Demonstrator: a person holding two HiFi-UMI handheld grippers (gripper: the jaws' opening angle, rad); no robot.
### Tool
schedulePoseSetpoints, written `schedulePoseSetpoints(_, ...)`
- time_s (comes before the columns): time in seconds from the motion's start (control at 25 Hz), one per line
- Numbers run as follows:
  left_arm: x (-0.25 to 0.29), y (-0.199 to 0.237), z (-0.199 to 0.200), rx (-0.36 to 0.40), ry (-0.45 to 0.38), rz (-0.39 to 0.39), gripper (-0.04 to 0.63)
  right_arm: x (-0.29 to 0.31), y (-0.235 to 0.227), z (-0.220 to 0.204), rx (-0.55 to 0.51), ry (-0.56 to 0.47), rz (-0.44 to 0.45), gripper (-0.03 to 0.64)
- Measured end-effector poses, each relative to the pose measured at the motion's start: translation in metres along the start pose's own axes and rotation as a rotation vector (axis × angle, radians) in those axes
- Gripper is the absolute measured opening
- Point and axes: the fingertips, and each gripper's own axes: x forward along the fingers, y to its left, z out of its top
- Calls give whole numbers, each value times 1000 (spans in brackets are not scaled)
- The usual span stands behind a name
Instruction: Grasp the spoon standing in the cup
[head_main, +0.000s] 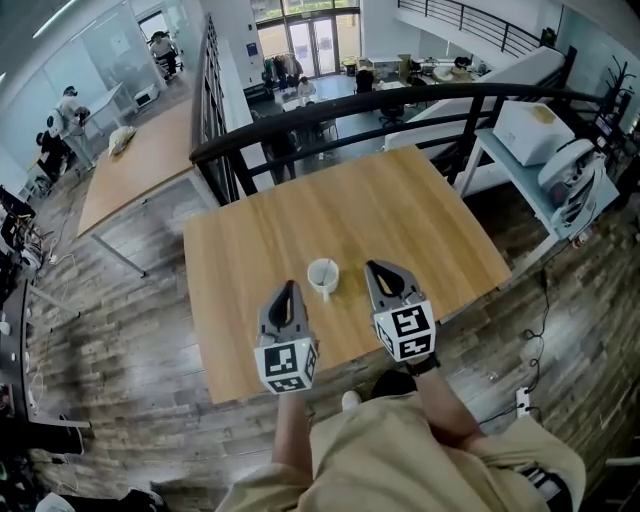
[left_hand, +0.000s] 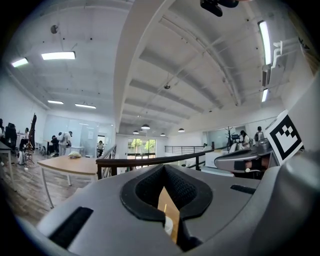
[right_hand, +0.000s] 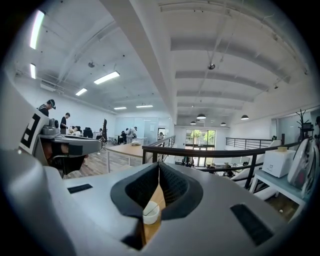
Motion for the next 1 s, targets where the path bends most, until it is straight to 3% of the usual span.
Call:
schedulePoseSetpoints(0.2,36,10,-13,-12,23,5,11,37,-17,-14,5,30,30,12)
schedulePoseSetpoints(0.44,91,22,-29,-46,51,30,11,101,-32,-34,49,92,135,12)
schedulePoseSetpoints(0.72,136,37,-63,-86,108,55,11,163,-32,-87,158,232,236,12)
schedulePoseSetpoints(1.0,161,49,-96,-122,159,61,11,199,-19,-137,161,344,320,14)
